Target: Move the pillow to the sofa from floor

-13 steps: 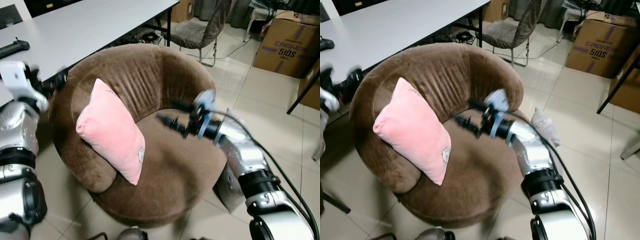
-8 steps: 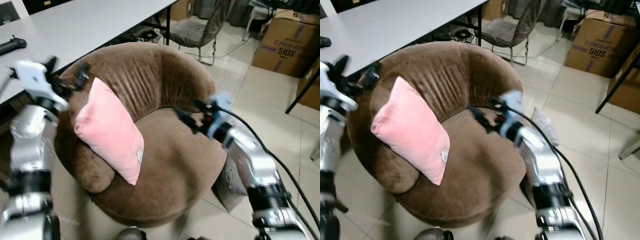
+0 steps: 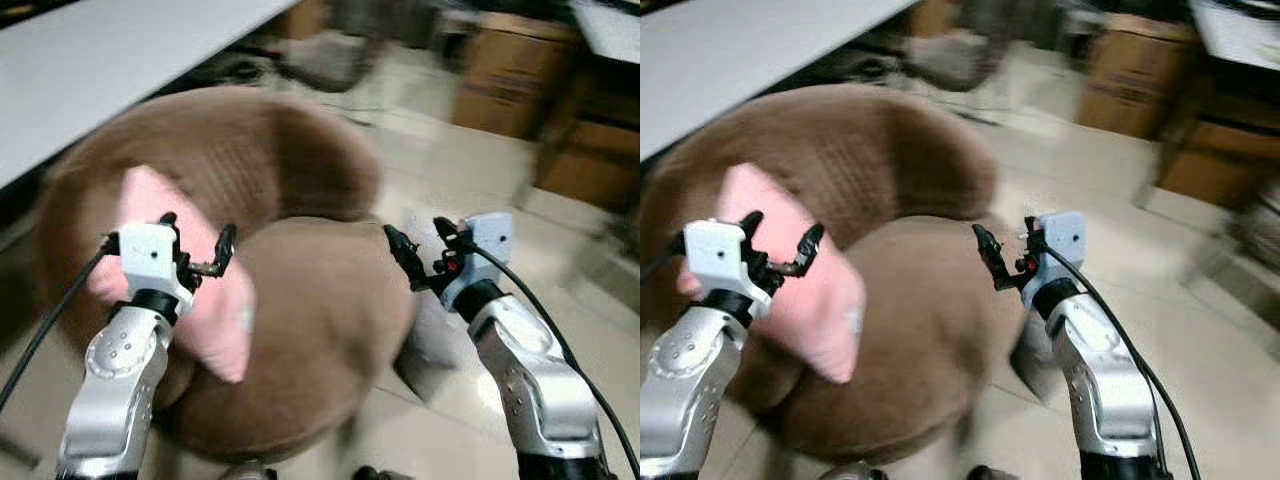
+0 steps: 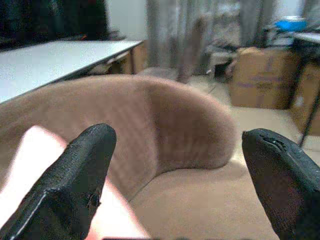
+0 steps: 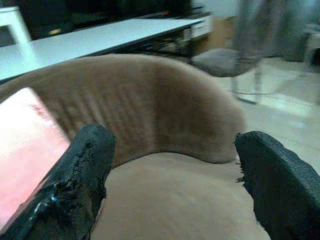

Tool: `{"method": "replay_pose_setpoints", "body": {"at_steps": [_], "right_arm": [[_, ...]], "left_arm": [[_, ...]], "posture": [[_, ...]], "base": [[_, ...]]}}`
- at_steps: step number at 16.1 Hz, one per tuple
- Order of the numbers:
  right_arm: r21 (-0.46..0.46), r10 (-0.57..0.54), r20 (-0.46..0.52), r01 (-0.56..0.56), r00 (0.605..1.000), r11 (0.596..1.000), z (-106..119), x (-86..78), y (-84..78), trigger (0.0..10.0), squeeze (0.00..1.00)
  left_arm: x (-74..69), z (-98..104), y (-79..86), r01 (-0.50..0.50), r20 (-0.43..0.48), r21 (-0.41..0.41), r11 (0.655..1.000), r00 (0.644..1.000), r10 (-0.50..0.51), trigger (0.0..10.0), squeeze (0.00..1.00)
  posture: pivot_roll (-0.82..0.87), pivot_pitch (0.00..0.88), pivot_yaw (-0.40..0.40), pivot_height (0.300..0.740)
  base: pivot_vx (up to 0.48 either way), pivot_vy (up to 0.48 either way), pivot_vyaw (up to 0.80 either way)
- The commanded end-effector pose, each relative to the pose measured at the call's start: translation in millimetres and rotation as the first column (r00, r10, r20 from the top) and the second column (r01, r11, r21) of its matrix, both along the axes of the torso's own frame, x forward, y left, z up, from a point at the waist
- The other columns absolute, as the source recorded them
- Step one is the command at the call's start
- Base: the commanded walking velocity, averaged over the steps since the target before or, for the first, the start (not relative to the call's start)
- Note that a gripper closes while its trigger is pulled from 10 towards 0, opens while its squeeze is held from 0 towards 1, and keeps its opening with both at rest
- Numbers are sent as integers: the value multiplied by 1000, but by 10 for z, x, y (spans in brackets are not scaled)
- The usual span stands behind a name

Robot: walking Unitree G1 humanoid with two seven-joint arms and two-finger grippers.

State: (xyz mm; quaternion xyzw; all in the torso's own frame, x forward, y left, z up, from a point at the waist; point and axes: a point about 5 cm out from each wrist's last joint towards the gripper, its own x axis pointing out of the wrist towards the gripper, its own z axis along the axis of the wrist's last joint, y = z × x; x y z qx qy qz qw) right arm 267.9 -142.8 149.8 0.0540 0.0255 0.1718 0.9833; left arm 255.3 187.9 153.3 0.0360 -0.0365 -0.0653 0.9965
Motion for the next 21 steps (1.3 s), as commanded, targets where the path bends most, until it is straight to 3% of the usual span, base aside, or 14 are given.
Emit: {"method": "replay_pose_setpoints", "body": {"at_steps": [1,6,8,11,13,16,21], "right_arm": [[0,-25,-1,25,1000,1000,20,-34,-43,10000,0],[-8,-109,-63,109,992,994,-72,-118,-86,10000,0],[-79,-137,-57,132,989,988,-105,-96,-101,10000,0],[-96,-148,-115,138,982,986,-185,-86,-116,10000,0],[-91,-149,-112,139,982,986,-176,-66,-132,10000,0],[-164,-129,-55,118,990,979,-158,-26,-124,10000,0],[-165,-148,-50,138,988,977,-199,18,-163,10000,0]], "left_arm": [[-38,-9,-83,9,-18,1,1000,1000,-9,10000,0],[-117,-25,-194,4,-33,83,997,999,-2,10000,0],[-104,-12,-218,28,-42,84,996,999,-24,10000,0],[-75,-48,-168,-11,-51,122,993,999,18,10000,0],[-45,-55,-97,-40,-45,145,989,998,47,10000,0],[-18,-43,-16,-84,-23,168,982,996,89,10000,0],[13,-53,-10,-109,-36,138,984,993,115,10000,0]], "posture": [[60,0,-22,740],[61,0,-23,740],[57,0,-22,740],[52,0,-14,740],[55,0,-16,740],[57,0,-19,740],[61,0,-14,740]], "base": [[0,0,-800],[0,0,-464],[0,-137,0],[0,-356,0],[0,-360,0],[0,-361,0],[0,-138,0]]}}
